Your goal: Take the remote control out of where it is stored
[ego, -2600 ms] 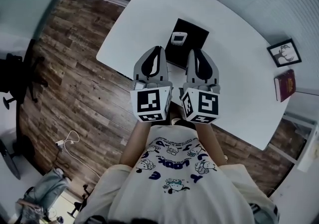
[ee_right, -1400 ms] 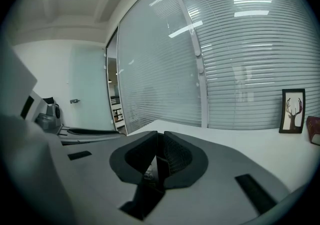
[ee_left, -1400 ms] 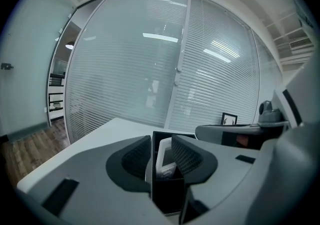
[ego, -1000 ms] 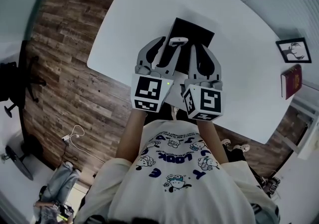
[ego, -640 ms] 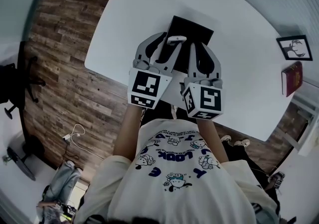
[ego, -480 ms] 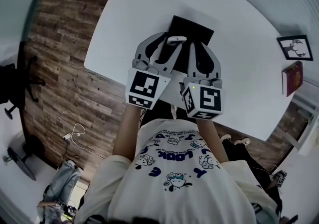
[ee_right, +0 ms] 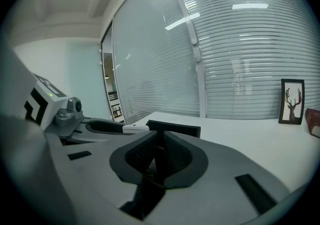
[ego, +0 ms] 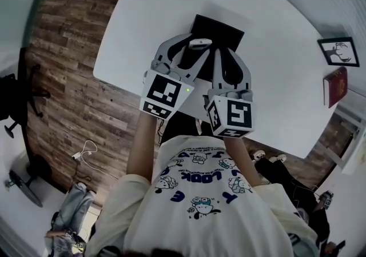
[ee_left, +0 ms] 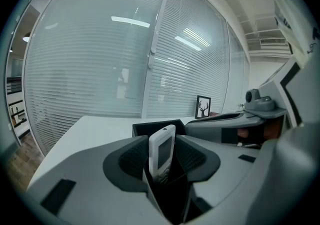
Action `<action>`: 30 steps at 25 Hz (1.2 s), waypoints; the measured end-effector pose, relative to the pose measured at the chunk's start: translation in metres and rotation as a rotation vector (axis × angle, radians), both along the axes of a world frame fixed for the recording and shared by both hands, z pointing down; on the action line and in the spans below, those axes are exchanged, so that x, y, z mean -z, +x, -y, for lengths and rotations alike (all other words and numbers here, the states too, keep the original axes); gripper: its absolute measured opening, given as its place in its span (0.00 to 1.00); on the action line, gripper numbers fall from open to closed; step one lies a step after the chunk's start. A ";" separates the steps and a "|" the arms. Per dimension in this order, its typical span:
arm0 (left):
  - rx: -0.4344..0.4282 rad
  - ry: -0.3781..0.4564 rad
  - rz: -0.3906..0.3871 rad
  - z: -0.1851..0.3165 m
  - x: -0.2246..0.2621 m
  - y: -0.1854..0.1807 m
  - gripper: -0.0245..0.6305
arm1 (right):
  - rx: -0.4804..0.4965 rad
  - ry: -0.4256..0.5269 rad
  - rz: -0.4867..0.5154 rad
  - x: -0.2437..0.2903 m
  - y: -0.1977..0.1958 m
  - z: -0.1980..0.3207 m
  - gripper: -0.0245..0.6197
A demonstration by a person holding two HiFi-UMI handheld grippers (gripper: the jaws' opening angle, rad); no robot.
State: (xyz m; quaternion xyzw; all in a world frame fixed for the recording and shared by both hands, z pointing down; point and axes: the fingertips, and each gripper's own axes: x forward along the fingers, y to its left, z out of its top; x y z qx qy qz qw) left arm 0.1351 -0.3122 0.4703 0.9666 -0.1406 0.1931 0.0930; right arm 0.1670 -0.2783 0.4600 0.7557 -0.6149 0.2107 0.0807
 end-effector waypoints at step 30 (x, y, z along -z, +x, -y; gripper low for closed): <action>-0.056 0.092 0.001 -0.009 0.017 -0.006 0.16 | -0.006 0.012 0.006 0.005 0.000 -0.020 0.13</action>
